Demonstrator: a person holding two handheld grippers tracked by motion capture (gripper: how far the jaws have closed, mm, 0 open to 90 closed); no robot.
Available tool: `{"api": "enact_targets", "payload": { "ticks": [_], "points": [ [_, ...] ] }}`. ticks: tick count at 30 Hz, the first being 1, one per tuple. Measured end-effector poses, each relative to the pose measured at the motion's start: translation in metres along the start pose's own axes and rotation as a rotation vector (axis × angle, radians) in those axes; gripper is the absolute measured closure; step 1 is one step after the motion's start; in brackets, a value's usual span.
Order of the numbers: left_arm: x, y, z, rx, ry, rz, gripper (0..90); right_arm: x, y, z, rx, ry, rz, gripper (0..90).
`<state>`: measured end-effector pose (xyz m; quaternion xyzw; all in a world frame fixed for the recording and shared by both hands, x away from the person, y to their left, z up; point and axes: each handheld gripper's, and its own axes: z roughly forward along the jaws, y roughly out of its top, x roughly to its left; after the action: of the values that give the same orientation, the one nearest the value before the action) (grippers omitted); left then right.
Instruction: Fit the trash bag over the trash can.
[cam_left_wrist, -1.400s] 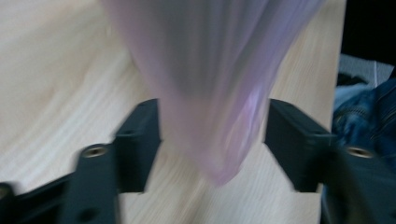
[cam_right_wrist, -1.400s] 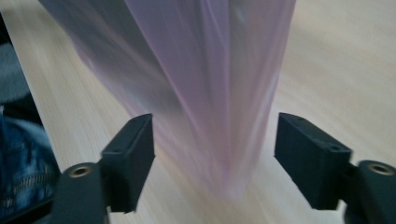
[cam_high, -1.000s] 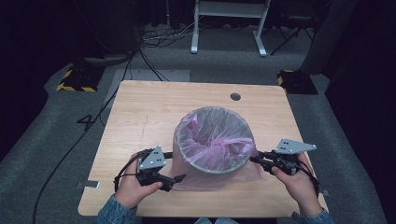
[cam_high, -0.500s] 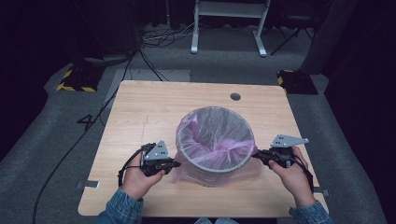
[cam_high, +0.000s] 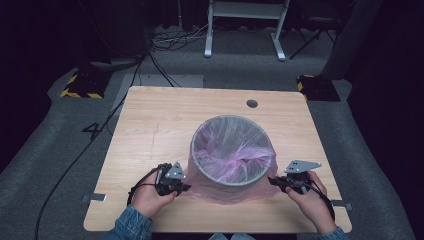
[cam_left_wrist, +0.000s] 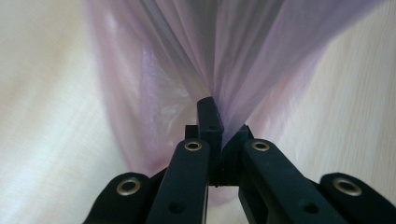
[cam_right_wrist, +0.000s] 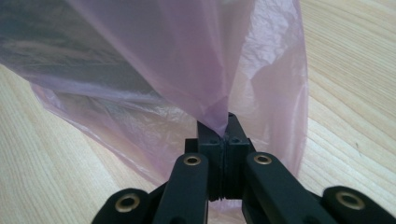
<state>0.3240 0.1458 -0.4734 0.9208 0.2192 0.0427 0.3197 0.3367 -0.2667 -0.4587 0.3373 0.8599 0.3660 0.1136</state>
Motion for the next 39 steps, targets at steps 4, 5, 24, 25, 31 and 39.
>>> {"api": "enact_targets", "payload": {
  "ticks": [4, 5, 24, 25, 31, 39],
  "points": [
    [-0.003, -0.001, -0.017, 0.000, -0.023, 0.028, 90.0, 0.010, -0.005, 0.006, 0.162, 0.005, -0.055, 90.0],
    [-0.002, -0.003, -0.019, -0.018, -0.035, 0.017, 90.0, 0.012, -0.007, 0.006, 0.185, 0.006, -0.065, 90.0],
    [0.014, 0.023, -0.033, -0.279, 0.036, -0.053, 89.8, 0.003, 0.028, -0.027, -0.065, 0.067, -0.075, 90.0],
    [0.015, 0.022, -0.029, -0.273, 0.037, -0.055, 89.9, 0.001, 0.024, -0.019, -0.031, 0.059, -0.071, 90.0],
    [0.015, 0.018, -0.003, -0.144, 0.058, -0.046, 90.0, -0.001, 0.002, 0.014, 0.085, 0.053, -0.046, 90.0],
    [0.003, 0.000, 0.007, -0.013, 0.034, -0.011, 89.8, -0.001, -0.024, 0.006, 0.178, 0.064, 0.004, 90.0]
  ]
}}
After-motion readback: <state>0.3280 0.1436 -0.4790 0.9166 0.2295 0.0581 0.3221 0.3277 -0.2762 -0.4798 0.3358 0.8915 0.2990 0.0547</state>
